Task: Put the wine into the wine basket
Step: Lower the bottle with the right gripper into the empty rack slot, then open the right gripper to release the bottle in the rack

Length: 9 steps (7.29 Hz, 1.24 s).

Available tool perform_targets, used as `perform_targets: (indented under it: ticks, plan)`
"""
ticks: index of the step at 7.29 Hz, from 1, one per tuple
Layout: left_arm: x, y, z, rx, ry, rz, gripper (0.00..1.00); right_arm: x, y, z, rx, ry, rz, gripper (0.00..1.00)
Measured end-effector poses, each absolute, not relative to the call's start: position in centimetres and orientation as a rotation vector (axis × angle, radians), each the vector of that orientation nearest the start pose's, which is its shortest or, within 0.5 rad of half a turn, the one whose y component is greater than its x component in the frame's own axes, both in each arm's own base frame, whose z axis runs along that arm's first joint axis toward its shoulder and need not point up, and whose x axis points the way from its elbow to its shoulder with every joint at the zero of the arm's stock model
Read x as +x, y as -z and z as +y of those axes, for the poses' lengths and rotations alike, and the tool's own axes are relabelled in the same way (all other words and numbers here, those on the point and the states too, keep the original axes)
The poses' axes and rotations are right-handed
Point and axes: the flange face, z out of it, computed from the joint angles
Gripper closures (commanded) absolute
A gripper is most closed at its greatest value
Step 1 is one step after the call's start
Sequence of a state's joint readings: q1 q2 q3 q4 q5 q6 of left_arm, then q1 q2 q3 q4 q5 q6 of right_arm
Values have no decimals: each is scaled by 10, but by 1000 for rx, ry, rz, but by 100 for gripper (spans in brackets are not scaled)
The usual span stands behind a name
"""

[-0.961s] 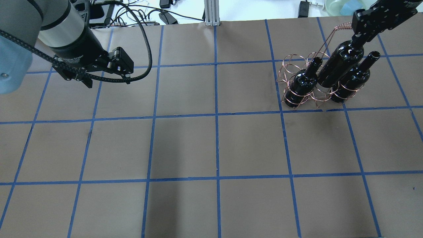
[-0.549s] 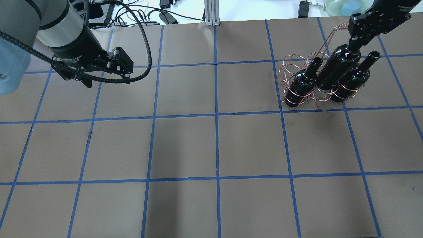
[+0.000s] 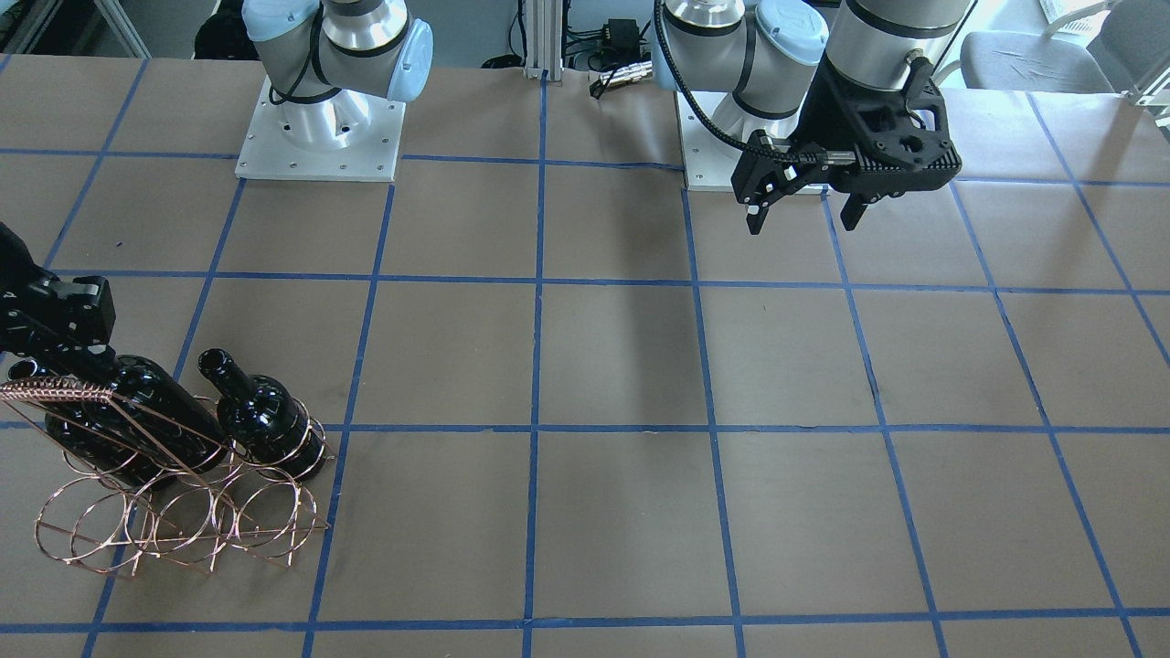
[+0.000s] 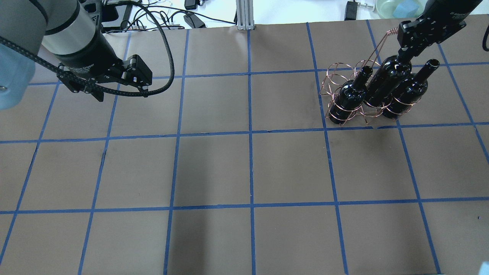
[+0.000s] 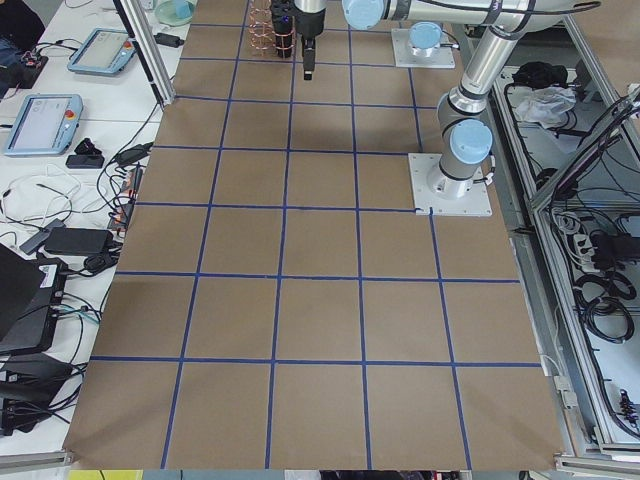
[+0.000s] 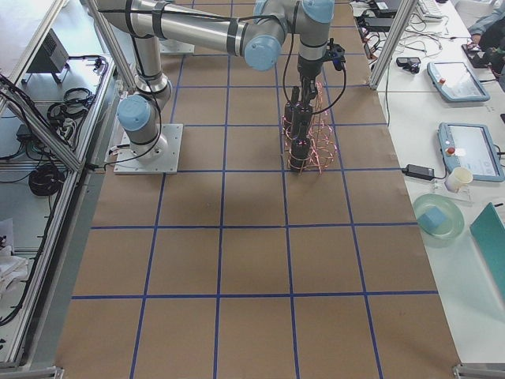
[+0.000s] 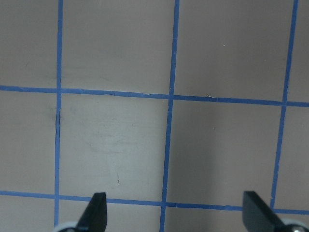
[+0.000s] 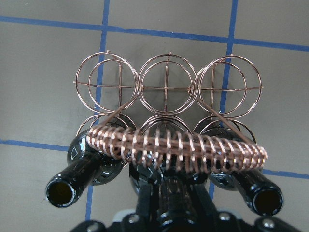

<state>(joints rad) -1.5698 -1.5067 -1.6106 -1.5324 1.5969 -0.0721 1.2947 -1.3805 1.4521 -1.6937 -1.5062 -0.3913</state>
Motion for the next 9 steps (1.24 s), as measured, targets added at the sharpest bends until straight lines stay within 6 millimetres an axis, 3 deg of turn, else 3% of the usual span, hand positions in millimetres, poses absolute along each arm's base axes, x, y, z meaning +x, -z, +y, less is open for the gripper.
perform_targets:
  ticks: [4, 5, 7, 8, 9]
  plan:
    - [-130, -500, -473, -116, 89, 3110, 0, -23, -428, -595, -182, 50, 3088, 91]
    - [-128, -499, -474, -119, 87, 3109, 0, -25, -418, -598, -167, 41, 3091, 83]
    - [-128, -499, -474, -120, 85, 3109, 0, -26, -405, -604, -138, 32, 3088, 55]
    - [-128, -499, -474, -121, 86, 3109, 0, -27, -399, -608, -138, 38, 3088, 10]
    - [-128, -499, -474, -121, 86, 3110, 0, -28, -398, -610, -140, 50, 3091, 0]
